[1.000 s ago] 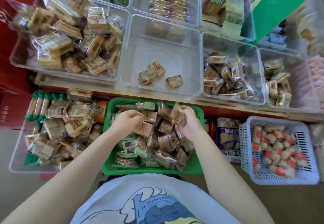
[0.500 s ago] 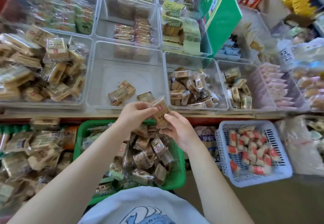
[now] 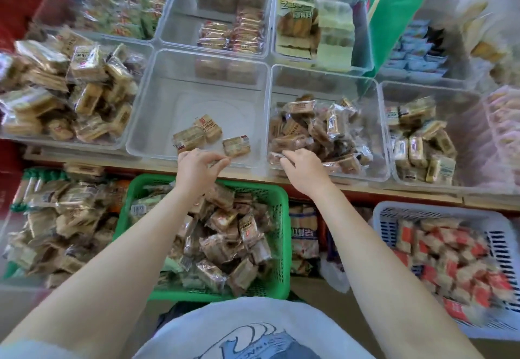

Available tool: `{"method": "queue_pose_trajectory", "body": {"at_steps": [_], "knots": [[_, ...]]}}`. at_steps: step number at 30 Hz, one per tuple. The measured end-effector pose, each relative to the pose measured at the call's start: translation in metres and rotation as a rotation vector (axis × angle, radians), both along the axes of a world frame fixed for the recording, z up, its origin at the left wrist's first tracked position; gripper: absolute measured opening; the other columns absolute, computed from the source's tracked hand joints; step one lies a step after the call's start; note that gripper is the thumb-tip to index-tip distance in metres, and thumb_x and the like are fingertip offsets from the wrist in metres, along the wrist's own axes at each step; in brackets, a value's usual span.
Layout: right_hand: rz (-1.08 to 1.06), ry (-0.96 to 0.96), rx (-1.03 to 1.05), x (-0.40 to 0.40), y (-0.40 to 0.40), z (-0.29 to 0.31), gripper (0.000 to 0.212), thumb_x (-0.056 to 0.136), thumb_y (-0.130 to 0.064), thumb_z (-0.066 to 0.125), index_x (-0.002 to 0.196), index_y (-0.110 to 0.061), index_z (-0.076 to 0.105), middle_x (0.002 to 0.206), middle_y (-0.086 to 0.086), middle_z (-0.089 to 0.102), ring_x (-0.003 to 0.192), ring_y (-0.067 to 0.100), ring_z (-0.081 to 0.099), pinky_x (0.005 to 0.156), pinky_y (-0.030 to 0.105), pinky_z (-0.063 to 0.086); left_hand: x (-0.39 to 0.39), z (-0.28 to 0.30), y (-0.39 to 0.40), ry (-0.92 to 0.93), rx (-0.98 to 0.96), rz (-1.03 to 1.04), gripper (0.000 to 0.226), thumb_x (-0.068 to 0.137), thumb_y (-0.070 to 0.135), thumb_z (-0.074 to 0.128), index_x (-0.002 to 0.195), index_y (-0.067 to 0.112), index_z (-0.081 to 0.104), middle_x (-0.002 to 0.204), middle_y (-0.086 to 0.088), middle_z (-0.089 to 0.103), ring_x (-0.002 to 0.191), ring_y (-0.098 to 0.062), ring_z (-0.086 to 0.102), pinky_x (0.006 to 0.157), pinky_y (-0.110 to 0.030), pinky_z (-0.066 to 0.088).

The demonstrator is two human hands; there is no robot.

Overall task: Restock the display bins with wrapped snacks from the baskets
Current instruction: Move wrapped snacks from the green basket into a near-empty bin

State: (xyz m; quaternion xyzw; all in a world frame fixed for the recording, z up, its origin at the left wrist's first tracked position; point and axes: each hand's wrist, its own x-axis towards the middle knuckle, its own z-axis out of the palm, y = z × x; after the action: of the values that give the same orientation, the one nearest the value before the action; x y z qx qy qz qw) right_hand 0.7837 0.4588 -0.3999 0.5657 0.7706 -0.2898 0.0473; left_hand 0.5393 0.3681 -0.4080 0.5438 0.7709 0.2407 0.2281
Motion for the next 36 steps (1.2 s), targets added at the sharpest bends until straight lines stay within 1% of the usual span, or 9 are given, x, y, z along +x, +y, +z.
{"method": "queue_pose_trajectory", "body": {"at_steps": [5,11,17,23,26,28,31,33,36], "knots": [[-0.068,0.299,0.608,-0.01,-0.06,0.0,0.026,0.092,-0.019,0.045,0.101,-0.007,0.067,0.099,0.008,0.061,0.094,0.025,0.054,0.081,0.035,0.041,0.002,-0.005,0.002,0.02,0.026,0.03,0.022,0.09,0.041,0.07,0.094,0.022,0.081,0.09,0.004,0.077,0.084,-0.02,0.063,0.099,-0.048,0.041],[-0.096,0.088,-0.207,-0.03,-0.121,-0.066,0.022,0.1,-0.025,0.046,0.116,-0.013,0.057,0.11,0.005,0.06,0.098,0.027,0.058,0.079,0.039,0.05,0.007,-0.01,-0.007,0.206,-0.033,-0.054,0.033,0.103,0.042,0.048,0.11,0.023,0.074,0.106,0.003,0.072,0.105,-0.025,0.057,0.103,-0.04,0.026],[-0.258,-0.194,-0.359,-0.05,-0.142,-0.12,0.062,0.097,-0.05,0.057,0.141,-0.007,0.047,0.154,0.014,0.037,0.14,0.033,0.037,0.107,0.045,0.043,-0.004,-0.014,-0.014,0.38,-0.13,-0.284,0.046,0.103,0.048,0.023,0.127,0.025,0.055,0.117,0.001,0.055,0.117,-0.024,0.046,0.105,-0.039,0.024],[-0.432,-0.124,-0.503,-0.04,-0.136,-0.105,0.048,0.081,-0.038,0.075,0.111,-0.005,0.059,0.121,0.013,0.061,0.103,0.03,0.062,0.079,0.038,0.055,-0.02,-0.02,-0.015,0.356,-0.167,-0.257,0.064,0.099,0.061,0.017,0.146,0.023,0.041,0.146,-0.003,0.046,0.136,-0.024,0.036,0.115,-0.043,0.019],[-0.577,0.198,-0.519,-0.033,-0.134,-0.06,0.035,0.085,-0.027,0.072,0.107,-0.012,0.048,0.109,0.007,0.06,0.088,0.024,0.061,0.066,0.036,0.053,-0.019,-0.023,-0.016,0.373,-0.139,-0.254,0.073,0.093,0.064,0.007,0.141,0.023,0.044,0.14,-0.002,0.046,0.13,-0.025,0.036,0.111,-0.042,0.02],[-0.666,0.488,-0.47,-0.026,-0.13,-0.018,0.029,0.088,-0.024,0.072,0.106,-0.018,0.05,0.11,0.009,0.067,0.088,0.026,0.069,0.072,0.047,0.061,-0.019,-0.026,-0.015,0.384,-0.117,-0.249,0.069,0.095,0.065,0.01,0.136,0.023,0.045,0.137,-0.002,0.045,0.13,-0.026,0.035,0.109,-0.043,0.019],[-0.676,0.674,-0.055,-0.018,-0.108,0.042,0.029,0.093,-0.022,0.068,0.117,-0.024,0.052,0.107,-0.005,0.067,0.091,0.008,0.068,0.077,0.027,0.058,-0.021,-0.031,-0.016,0.404,-0.106,-0.267,0.061,0.097,0.065,0.019,0.133,0.024,0.045,0.138,-0.002,0.042,0.131,-0.026,0.033,0.111,-0.044,0.017],[-0.592,0.593,0.314,-0.018,-0.081,0.065,0.036,0.095,-0.02,0.065,0.128,-0.026,0.052,0.113,-0.012,0.062,0.098,-0.002,0.059,0.084,0.012,0.047,-0.021,-0.032,-0.016,0.417,-0.106,-0.278,0.06,0.096,0.067,0.022,0.132,0.024,0.044,0.141,-0.002,0.04,0.133,-0.026,0.031,0.112,-0.044,0.015],[-0.359,0.3,0.504,-0.022,-0.029,0.051,0.043,0.097,-0.017,0.057,0.14,-0.018,0.052,0.13,0.005,0.056,0.12,0.02,0.051,0.099,0.032,0.044,-0.021,-0.029,-0.016,0.414,-0.115,-0.283,0.06,0.097,0.068,0.026,0.135,0.025,0.042,0.147,-0.003,0.037,0.138,-0.026,0.027,0.116,-0.046,0.013]]}}
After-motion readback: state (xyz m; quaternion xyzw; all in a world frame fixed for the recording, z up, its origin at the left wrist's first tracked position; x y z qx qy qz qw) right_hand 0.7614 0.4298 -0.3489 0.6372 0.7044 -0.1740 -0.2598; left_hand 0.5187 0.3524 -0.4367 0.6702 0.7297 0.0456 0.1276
